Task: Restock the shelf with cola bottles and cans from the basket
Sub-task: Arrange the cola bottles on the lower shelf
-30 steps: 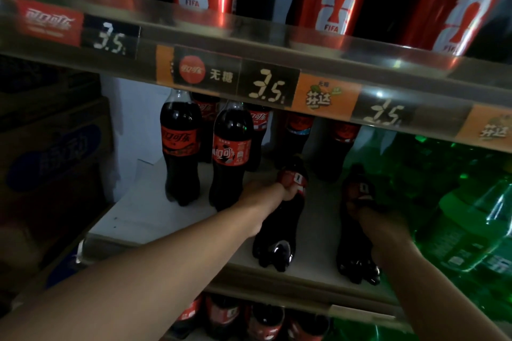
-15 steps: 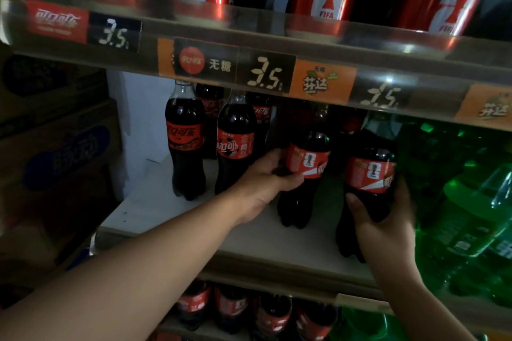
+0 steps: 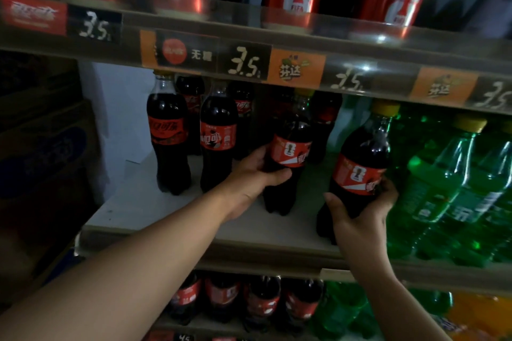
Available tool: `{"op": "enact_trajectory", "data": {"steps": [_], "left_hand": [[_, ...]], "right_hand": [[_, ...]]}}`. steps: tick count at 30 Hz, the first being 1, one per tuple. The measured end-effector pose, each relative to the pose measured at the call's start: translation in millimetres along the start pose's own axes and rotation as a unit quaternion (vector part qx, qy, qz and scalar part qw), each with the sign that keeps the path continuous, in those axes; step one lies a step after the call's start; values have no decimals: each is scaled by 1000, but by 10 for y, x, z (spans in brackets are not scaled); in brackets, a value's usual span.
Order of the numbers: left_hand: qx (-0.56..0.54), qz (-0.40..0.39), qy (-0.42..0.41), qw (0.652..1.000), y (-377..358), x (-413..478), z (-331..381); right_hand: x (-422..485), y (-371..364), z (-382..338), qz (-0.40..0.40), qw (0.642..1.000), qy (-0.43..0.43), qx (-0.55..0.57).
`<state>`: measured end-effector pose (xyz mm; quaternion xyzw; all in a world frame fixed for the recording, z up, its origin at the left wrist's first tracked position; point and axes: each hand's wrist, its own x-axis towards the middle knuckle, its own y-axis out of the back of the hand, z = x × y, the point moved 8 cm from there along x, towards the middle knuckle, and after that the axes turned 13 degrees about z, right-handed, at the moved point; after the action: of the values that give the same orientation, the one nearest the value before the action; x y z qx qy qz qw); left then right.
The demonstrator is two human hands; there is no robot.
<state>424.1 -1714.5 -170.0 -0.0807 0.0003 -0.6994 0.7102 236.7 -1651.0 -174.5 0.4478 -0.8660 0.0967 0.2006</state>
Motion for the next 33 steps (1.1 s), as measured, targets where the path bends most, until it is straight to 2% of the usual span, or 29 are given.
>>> {"op": "enact_trajectory", "data": {"steps": [3,7,14,26,33], "left_hand": [[79,48,-26,995,-24,7,-61],[90,106,-55,989,28,10,-143],[65,68,-41,995,113,-100,-137],[127,99,-41,986,116,-147,-113],[146,116,-43,981,124,-158,-141]], "right_hand": [[2,-47,33,3,1000,-8,3],[-12,-100,67,6,1000,-23,10],[-77,-22,119,-59,995,-62,51],[154,-124,235,-78,995,-53,-25],[185,-121,285,-76,995,-51,-24]]}}
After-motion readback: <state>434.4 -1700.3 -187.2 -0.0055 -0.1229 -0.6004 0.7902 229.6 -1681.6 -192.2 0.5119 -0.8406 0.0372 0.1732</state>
